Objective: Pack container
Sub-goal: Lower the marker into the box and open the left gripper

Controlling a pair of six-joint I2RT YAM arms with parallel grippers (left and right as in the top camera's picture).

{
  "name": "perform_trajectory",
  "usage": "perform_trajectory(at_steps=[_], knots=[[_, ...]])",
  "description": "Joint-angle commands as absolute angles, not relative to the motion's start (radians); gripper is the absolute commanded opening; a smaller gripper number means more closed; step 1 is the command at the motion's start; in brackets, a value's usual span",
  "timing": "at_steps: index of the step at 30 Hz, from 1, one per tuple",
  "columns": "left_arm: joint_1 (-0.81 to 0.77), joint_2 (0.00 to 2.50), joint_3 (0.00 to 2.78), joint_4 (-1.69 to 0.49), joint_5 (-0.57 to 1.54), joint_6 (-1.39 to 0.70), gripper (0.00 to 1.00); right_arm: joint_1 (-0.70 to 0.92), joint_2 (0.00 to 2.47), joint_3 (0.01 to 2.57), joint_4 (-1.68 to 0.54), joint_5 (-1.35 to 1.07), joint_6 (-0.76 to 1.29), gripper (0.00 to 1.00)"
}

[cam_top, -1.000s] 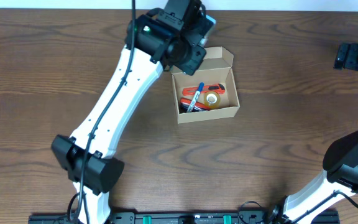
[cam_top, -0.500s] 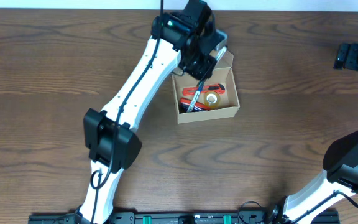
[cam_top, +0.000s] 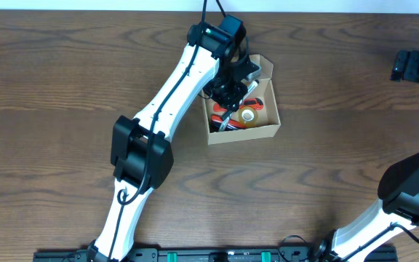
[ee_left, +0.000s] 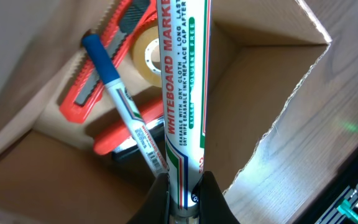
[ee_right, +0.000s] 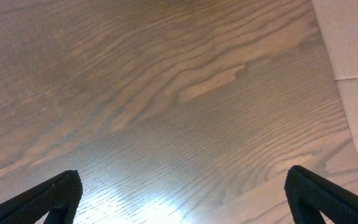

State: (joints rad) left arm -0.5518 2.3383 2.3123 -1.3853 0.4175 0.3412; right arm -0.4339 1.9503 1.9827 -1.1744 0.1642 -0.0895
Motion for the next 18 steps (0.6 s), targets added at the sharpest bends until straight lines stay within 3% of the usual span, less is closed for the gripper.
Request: perform_trajectory(at_steps=[1,18], knots=[[-0.549,2.376,2.339,-1.401,0.448,0.395,0.06,-0.438,1.96,1.98,-1.175,0.164,-0.075,0.99],[-0.548,2.453,2.338,-1.42,0.477,0.413,0.06,-0.438,1.96,1.98,-1.175,0.164,-0.075,0.99]])
